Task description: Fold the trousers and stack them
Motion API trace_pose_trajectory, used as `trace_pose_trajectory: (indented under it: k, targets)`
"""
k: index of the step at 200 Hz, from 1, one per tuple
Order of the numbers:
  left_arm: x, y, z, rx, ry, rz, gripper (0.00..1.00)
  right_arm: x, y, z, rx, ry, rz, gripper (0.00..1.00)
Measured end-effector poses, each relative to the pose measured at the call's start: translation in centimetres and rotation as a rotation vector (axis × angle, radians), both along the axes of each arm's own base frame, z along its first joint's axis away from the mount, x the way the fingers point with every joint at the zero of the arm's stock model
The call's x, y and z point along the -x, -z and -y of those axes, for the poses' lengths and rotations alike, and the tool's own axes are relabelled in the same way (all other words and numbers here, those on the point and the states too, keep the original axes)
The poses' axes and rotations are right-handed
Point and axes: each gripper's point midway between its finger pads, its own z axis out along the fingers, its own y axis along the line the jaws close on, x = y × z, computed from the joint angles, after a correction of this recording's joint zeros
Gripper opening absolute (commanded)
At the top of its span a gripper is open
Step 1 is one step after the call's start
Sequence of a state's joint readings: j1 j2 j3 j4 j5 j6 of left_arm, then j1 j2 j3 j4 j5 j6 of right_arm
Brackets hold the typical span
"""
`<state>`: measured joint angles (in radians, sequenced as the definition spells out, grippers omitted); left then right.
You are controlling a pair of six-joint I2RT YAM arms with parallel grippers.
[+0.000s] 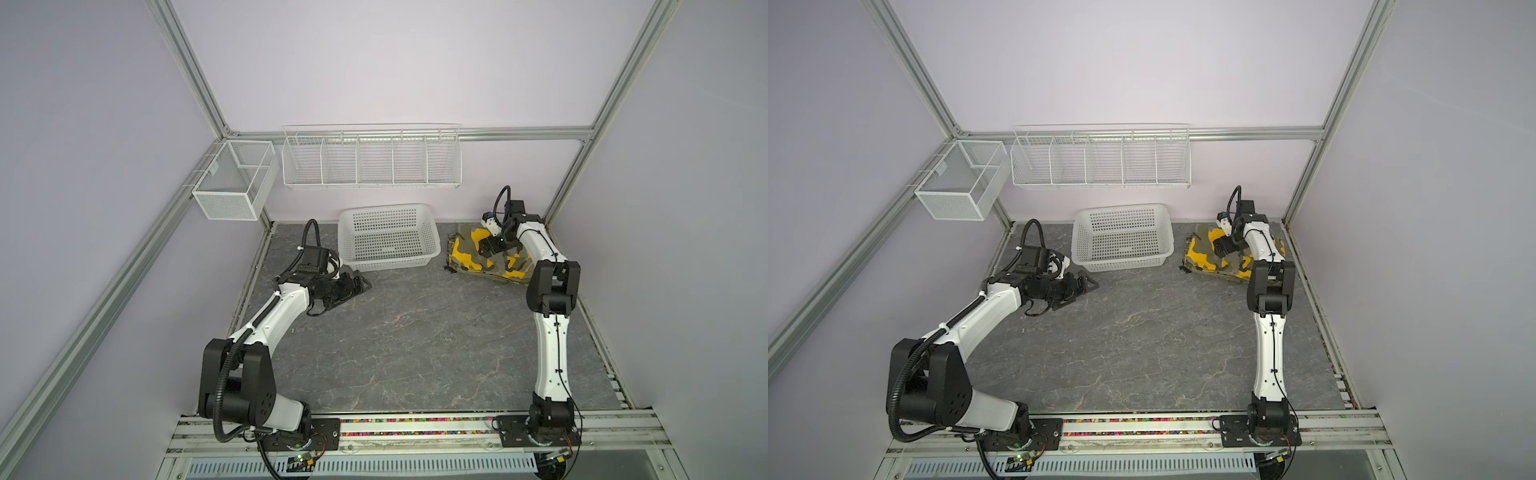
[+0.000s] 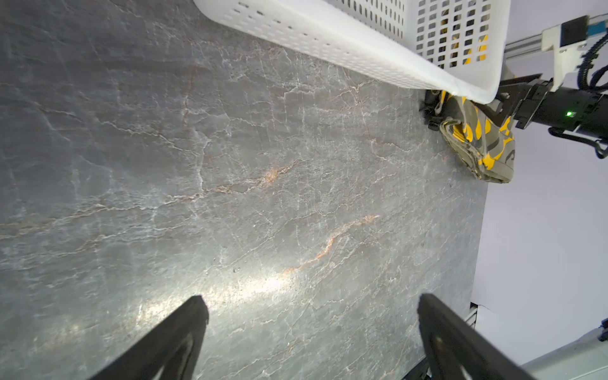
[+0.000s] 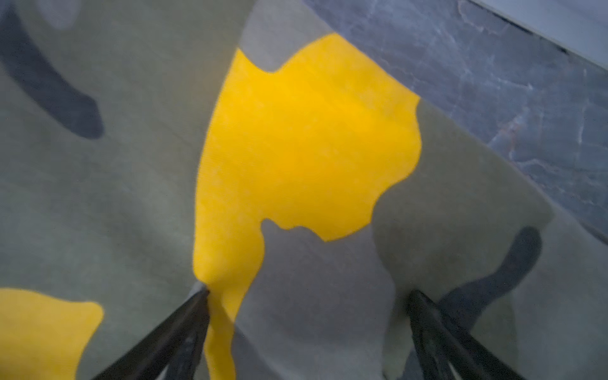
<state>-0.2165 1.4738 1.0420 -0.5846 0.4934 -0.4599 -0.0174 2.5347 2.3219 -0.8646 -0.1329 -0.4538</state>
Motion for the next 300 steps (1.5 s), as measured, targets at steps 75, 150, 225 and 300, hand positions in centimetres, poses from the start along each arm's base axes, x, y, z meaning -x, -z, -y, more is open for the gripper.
trace_pose_trajectory:
  k: [75,150,225,300]
  targets:
    - [-0.4,-0.7,0.2,0.001,0.020,0.008,0.99,4.9,-4.6,0.2,-0.052,0.160,-0.004,0.99]
    - [-0.4,-0.7,0.4,0.011,0.025,0.005,1.00,16.1,-3.6,8.9,-0.159,0.586,-0.093,0.98]
    - [-0.7,0.2,0.6,0.012,0.030,-0.020,0.99,11.9,1.3,10.2,-0.149,0.606,-0.128,0.96]
    - [-1.3,-0.9,-1.1,-0.006,0.005,0.033,0.99,7.2,0.0,10.2,-0.176,0.575,-0.051,0.98]
